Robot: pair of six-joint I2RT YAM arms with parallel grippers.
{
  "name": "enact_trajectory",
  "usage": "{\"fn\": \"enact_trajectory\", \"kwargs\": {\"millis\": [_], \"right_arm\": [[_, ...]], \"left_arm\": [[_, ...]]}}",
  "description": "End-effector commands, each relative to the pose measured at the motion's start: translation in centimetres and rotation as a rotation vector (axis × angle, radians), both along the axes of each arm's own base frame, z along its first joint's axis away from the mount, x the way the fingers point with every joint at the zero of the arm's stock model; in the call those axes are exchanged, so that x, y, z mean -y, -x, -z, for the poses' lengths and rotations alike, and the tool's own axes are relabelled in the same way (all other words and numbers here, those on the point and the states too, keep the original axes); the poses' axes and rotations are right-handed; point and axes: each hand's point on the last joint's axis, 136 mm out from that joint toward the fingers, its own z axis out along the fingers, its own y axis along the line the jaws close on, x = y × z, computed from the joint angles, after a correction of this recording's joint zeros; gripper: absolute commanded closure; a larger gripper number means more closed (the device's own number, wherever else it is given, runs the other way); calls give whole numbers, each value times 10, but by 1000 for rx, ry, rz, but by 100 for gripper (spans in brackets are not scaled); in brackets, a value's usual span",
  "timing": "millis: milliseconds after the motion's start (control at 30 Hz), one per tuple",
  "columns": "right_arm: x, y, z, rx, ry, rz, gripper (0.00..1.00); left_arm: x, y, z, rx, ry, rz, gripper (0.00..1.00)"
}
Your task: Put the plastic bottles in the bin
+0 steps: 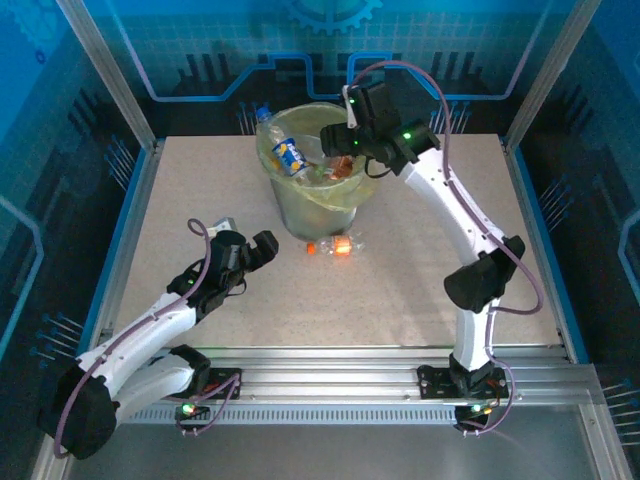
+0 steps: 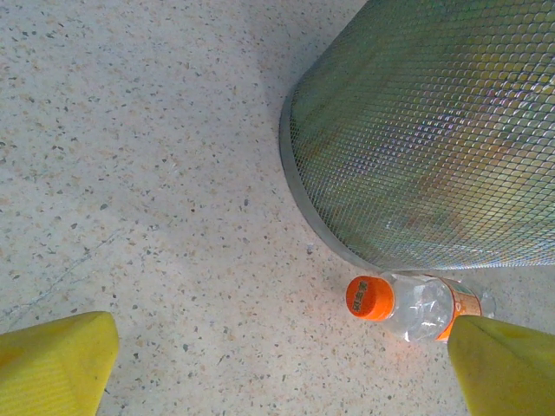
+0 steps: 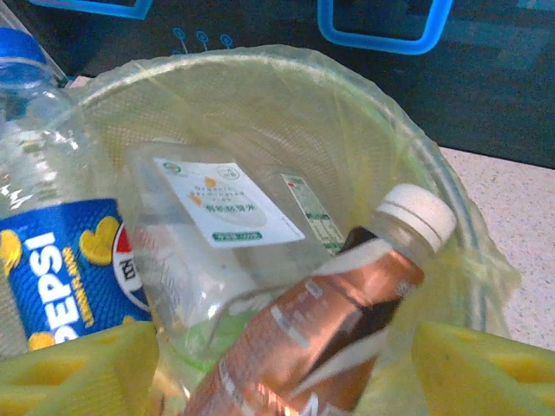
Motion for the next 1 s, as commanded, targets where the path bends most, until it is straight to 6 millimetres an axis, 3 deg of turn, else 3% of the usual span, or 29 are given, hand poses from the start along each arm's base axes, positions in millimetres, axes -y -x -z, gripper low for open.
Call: {"fn": "enact_trajectory", "kwargs": {"millis": [0, 233, 467, 600, 733, 967], "right_arm": [[0, 34, -26, 69, 17, -124, 17], [20, 93, 5, 111, 170, -221, 9], [33, 144, 81, 37, 358, -310, 4], [26, 164, 127, -15, 437, -373, 3], [11, 168, 159, -31, 459, -420, 3], [-3, 150, 198, -22, 530, -445, 4]], "left_arm": [[-1, -1, 0, 6, 1, -4, 1], [2, -3, 3, -3, 9, 4, 1], [7, -6, 8, -18, 29, 8, 1], [8, -7, 12, -22, 37, 1, 1], [9, -9, 12, -27, 35, 5, 1], [6, -6, 14, -35, 29, -7, 1]]}}
